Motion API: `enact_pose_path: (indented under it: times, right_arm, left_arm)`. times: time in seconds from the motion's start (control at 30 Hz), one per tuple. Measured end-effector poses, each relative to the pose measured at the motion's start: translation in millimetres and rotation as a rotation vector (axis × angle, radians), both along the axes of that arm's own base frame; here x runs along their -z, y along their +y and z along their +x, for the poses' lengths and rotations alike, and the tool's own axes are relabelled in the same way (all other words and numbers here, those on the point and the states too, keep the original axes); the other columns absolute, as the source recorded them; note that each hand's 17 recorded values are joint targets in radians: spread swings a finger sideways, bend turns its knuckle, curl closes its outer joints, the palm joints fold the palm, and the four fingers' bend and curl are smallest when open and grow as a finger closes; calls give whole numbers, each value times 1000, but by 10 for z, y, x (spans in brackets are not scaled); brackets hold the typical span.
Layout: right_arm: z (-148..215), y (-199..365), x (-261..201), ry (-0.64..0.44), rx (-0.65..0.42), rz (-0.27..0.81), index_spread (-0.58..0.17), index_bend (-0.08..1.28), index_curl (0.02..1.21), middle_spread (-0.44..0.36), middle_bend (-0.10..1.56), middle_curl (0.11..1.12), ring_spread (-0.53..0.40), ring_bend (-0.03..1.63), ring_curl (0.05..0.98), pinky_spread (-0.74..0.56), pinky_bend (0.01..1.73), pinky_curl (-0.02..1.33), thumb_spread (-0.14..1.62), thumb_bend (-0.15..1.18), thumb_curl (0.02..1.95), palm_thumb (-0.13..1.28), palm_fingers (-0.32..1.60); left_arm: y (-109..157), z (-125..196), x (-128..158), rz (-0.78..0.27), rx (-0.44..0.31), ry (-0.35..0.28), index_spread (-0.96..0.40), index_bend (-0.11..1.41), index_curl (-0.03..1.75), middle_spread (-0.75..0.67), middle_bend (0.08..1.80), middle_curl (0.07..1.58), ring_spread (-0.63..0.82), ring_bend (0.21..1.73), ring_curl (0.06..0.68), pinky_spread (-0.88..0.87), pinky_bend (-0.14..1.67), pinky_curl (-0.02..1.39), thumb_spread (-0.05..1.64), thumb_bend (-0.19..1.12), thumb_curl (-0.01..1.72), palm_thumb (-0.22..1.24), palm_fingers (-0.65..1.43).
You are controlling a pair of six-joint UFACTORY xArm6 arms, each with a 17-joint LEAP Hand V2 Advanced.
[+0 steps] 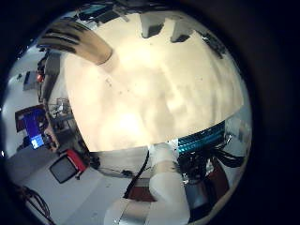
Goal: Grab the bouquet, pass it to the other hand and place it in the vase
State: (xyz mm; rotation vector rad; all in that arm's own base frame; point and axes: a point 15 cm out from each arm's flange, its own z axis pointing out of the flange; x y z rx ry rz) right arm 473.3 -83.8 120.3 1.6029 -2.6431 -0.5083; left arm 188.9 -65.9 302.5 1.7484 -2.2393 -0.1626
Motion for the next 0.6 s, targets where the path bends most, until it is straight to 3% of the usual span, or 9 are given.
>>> enact_pose_path:
  times: [0.03, 0.13, 0.2, 0.3, 0.43, 0.6]
  right_arm:
    - [18, -2, -33, -2, -2, 0, -289, 210, 439, -122, 599, 481, -262, 969, 312, -325, 657, 223, 865, -26, 521, 915, 978]
    - [29, -7, -116, 6, -11, 2, -340, 218, 480, -174, 619, 512, -291, 986, 342, -472, 801, 270, 809, -29, 530, 923, 1108]
    - [25, -33, -174, 13, -22, -5, -382, 309, 542, -207, 700, 556, -300, 1015, 374, -532, 882, 309, 775, -30, 537, 921, 1239]
    - [-24, -20, -208, 31, -27, 3, -414, 519, 655, -226, 844, 621, -297, 1083, 421, -515, 1001, 373, 773, -19, 548, 942, 1385]
    - [-126, -36, -312, 57, -26, 19, -404, 786, 836, -218, 1090, 719, -255, 1253, 513, -405, 1205, 482, 827, -16, 556, 994, 1283]
    - [-114, -161, -544, 30, -13, 18, -373, 910, 947, -195, 1216, 774, -225, 1365, 586, -300, 1352, 574, 852, 9, 596, 1110, 1173]
  left_arm:
    - [-1, -1, 0, 0, 0, 0, 242, 168, 317, 329, 244, 338, 529, 453, 188, 586, 195, 290, 922, -29, 312, 458, 206]
    - [-6, 2, 1, -1, 2, -1, 242, 169, 317, 332, 245, 338, 529, 452, 187, 586, 196, 290, 922, -29, 312, 458, 205]
    - [-14, 7, 1, 0, 5, -1, 242, 169, 318, 335, 245, 338, 532, 450, 187, 586, 196, 290, 922, -29, 312, 458, 205]
    - [-7, 1, 4, 1, 4, 0, 242, 167, 316, 329, 249, 339, 529, 454, 188, 581, 194, 289, 922, -29, 312, 458, 208]
    - [-2, -12, -11, -1, 4, -1, 242, 169, 317, 327, 245, 339, 528, 456, 188, 579, 195, 289, 922, -29, 312, 458, 206]
    - [-16, -5, -22, -1, 5, -4, 242, 169, 317, 327, 244, 338, 527, 457, 188, 583, 195, 289, 922, -29, 312, 458, 206]
